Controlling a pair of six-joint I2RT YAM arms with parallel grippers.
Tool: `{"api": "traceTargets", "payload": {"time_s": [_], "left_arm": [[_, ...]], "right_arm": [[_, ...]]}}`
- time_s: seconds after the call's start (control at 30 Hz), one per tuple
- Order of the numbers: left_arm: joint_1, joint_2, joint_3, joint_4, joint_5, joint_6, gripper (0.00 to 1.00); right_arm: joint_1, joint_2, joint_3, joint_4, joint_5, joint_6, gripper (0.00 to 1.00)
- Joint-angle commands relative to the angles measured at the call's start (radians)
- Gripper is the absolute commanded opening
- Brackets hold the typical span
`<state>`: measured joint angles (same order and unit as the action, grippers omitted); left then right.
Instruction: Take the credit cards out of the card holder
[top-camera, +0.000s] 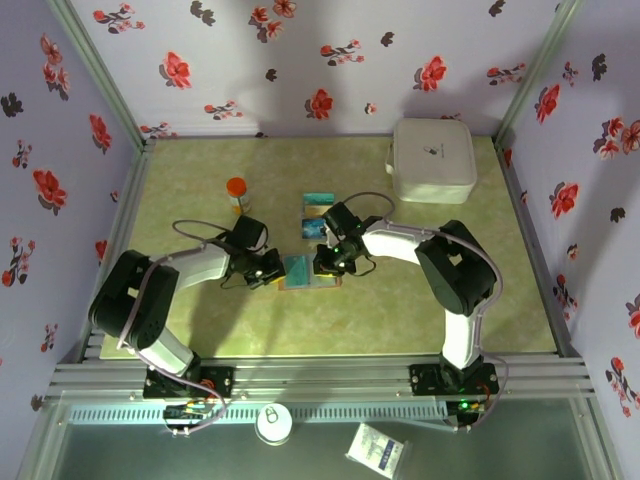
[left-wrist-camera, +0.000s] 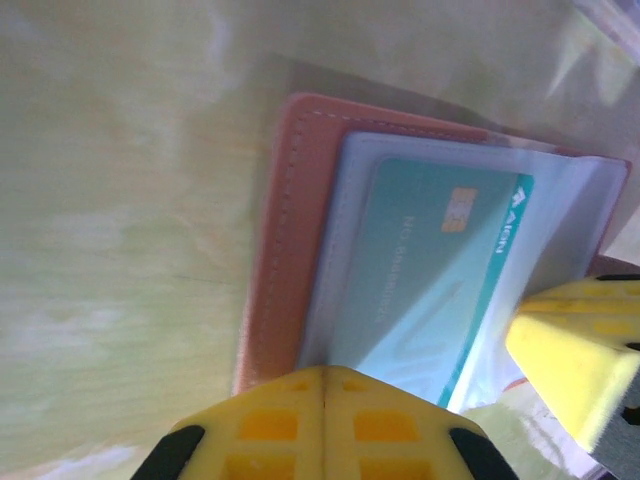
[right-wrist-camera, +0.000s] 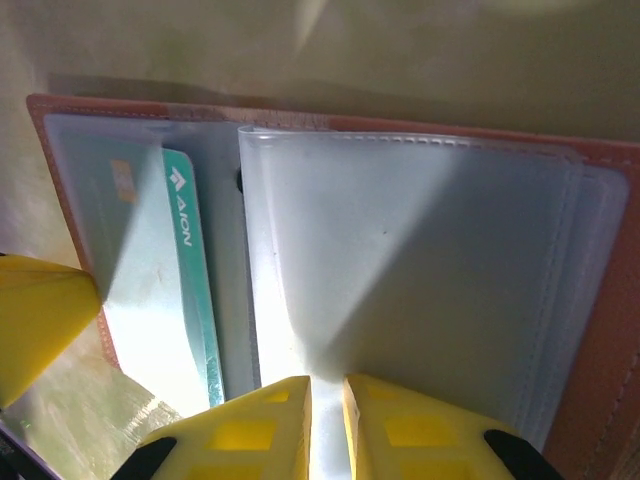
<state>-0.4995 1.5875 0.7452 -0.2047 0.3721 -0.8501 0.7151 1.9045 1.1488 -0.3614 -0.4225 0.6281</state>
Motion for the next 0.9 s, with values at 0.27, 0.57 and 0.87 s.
{"api": "traceTargets", "payload": {"time_s": [0.27,0.57,0.87], "left_arm": [[0.013,-0.069,0.086,-0.14,-0.032,0.075,0.06],[0.012,0.008,0.129,-0.134,-0.03,0.102,0.02],[0.013,0.055,0.123,-0.108,-0.03,0.108,0.0]], "right_arm": [[0.017,-0.061,0.059,-0.101,0.05,0.018,0.2],[0.02,-0.037,0.07,0.024,-0.031,0.088,0.2],[0.033,0.033,0.107,0.062,-0.076,0.102,0.23]]}}
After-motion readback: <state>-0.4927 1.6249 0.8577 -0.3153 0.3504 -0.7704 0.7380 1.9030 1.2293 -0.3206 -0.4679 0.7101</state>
